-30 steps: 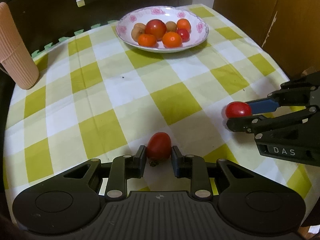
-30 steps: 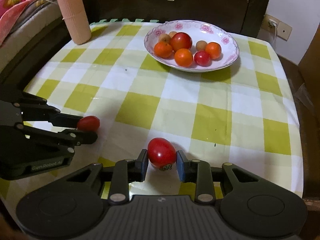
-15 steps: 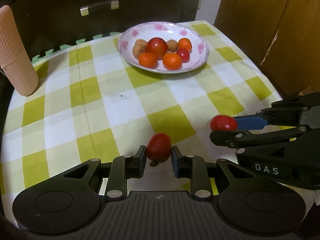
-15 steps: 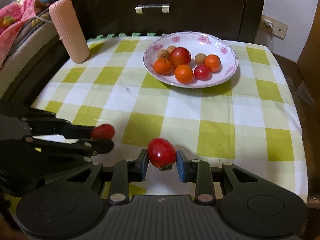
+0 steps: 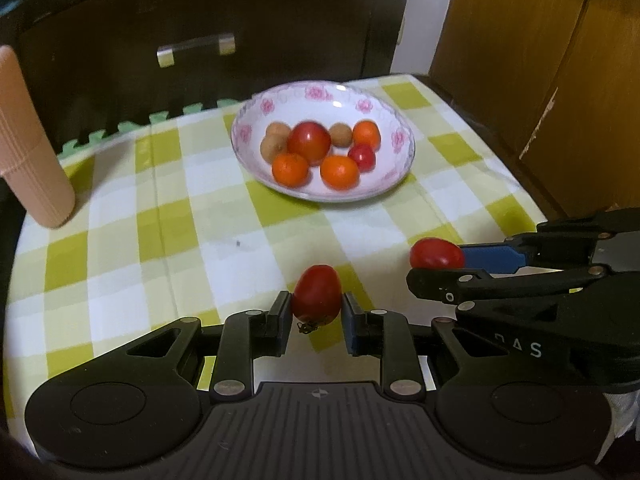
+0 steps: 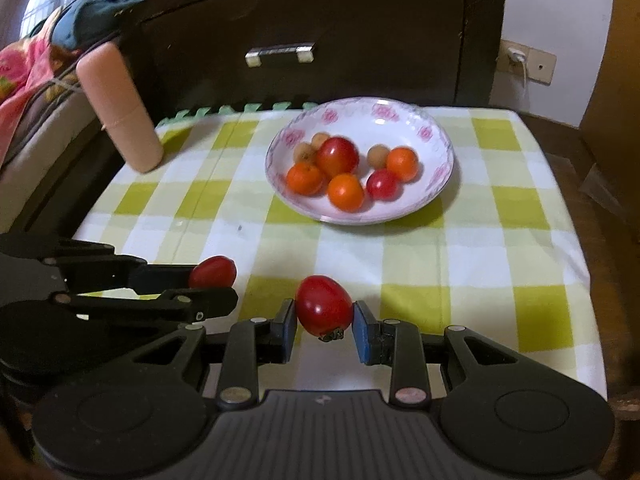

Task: Organize fruits
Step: 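Carry both red tomatoes with both tools up and over to the bowl, then lower both tomatoes into the bowl and open both tools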

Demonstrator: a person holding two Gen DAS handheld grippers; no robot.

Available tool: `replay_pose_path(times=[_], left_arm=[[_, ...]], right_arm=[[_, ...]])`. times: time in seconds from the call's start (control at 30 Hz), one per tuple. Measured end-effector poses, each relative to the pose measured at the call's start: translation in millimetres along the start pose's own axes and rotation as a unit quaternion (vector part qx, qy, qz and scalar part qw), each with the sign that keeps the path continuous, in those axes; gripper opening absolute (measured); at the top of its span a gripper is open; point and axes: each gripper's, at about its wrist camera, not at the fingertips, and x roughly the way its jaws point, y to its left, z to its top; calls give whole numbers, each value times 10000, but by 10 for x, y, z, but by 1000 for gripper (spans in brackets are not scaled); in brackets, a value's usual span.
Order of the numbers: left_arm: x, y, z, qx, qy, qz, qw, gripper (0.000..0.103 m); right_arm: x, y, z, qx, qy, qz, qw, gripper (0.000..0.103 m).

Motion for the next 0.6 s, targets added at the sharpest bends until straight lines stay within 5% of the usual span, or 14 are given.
replay_pose_path(times=[0.6], left_arm=[[389,52,851,16,-369,148,9992,32]], right_arm=[[299,-410,752,404,-433,-193,9981,30]])
